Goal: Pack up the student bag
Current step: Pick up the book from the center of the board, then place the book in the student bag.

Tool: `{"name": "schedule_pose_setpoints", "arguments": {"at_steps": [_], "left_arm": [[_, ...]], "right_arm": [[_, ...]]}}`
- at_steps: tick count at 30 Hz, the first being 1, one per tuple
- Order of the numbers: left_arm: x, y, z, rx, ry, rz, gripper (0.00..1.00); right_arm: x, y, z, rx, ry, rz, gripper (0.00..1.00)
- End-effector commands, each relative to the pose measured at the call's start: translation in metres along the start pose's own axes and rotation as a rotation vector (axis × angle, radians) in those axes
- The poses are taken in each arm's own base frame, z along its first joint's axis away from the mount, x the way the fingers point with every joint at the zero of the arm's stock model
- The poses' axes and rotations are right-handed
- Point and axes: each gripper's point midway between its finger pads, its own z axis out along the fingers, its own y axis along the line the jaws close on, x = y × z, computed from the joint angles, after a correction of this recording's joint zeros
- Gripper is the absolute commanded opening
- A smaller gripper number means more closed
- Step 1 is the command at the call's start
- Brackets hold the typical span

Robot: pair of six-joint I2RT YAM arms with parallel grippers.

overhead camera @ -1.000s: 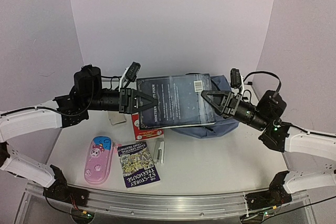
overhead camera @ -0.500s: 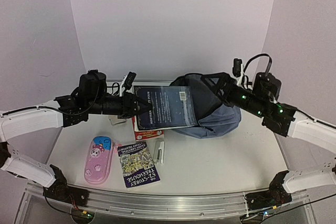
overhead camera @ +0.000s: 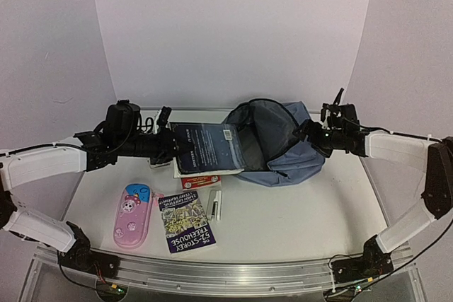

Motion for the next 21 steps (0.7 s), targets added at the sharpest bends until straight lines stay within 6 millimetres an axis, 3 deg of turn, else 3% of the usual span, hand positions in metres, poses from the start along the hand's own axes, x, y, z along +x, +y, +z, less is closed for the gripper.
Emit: {"name": "schedule_pose_setpoints", "arguments": {"at_steps": [1,6,13,16,21], "left_arm": [[-0.029,-0.037,-0.014,0.141,-0.097,0.067,0.0],[-0.033,-0.032,-0.013,0.147,-0.1,0.045,0.0],[-0.042,-0.027,-0.002,0.134,-0.102,0.018,0.0],[-0.051,-0.03,0.009,0.142,-0.096,0.008,0.0],[-0.071,-0.039,0.031,0.184,-0.091,-0.002,0.0]], "right_arm": [[-0.022,0.015,0.008,-0.044,-0.016,-0.06,0.82],[-0.02,0.021,0.025,-0.084,0.031,-0.062,0.64],[-0.027,0.034,0.02,-0.131,0.024,-0.048,0.08],[-0.041,0.046,0.003,-0.153,-0.027,-0.049,0.0],[-0.064,0.069,-0.031,-0.211,-0.11,-0.053,0.0]]}}
